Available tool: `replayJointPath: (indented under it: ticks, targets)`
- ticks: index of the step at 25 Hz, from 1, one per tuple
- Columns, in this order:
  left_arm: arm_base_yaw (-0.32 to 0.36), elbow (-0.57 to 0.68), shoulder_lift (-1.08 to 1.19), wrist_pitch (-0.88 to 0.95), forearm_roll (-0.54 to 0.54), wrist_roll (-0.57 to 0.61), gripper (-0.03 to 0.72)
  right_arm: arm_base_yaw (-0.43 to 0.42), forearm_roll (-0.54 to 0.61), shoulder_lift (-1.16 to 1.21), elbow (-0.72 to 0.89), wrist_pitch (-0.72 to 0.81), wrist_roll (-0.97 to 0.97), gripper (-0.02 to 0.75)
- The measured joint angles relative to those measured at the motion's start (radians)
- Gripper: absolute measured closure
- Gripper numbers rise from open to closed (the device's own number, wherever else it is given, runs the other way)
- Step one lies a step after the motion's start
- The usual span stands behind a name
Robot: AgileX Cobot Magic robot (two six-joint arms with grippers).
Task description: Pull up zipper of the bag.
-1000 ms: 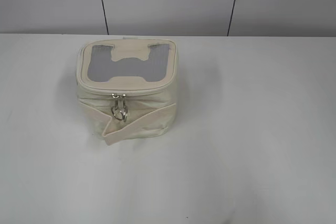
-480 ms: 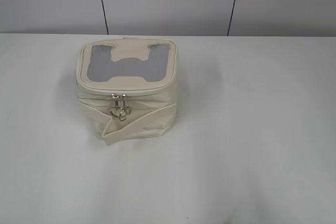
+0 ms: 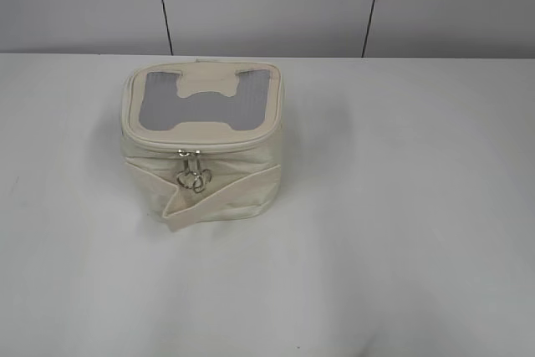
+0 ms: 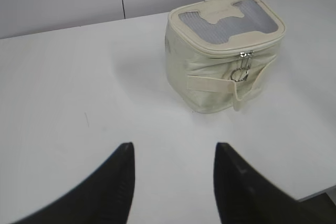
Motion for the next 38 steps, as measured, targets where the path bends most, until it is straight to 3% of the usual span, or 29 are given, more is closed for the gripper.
replayJointPath:
  ticks: [13,16,20,22,38]
  targets:
    - [0.010,0.000,0.000,0.000,0.000,0.000,0.314,-0.007,-0.004,0.000,0.000,0.000,0.001,0.170]
    - [0.088,0.000,0.000,0.000,0.000,0.000,0.320,-0.058,-0.003,-0.004,0.000,0.000,0.001,0.172]
    - [0.252,0.000,0.000,0.000,0.001,0.000,0.333,-0.154,-0.003,-0.062,0.000,-0.001,0.001,0.172]
    - [0.292,0.000,0.000,0.000,0.001,0.000,0.334,-0.171,-0.003,-0.099,0.000,-0.001,0.001,0.172]
    - [0.297,0.000,0.000,-0.002,0.001,-0.001,0.368,-0.173,0.008,-0.109,0.000,0.000,0.001,0.174]
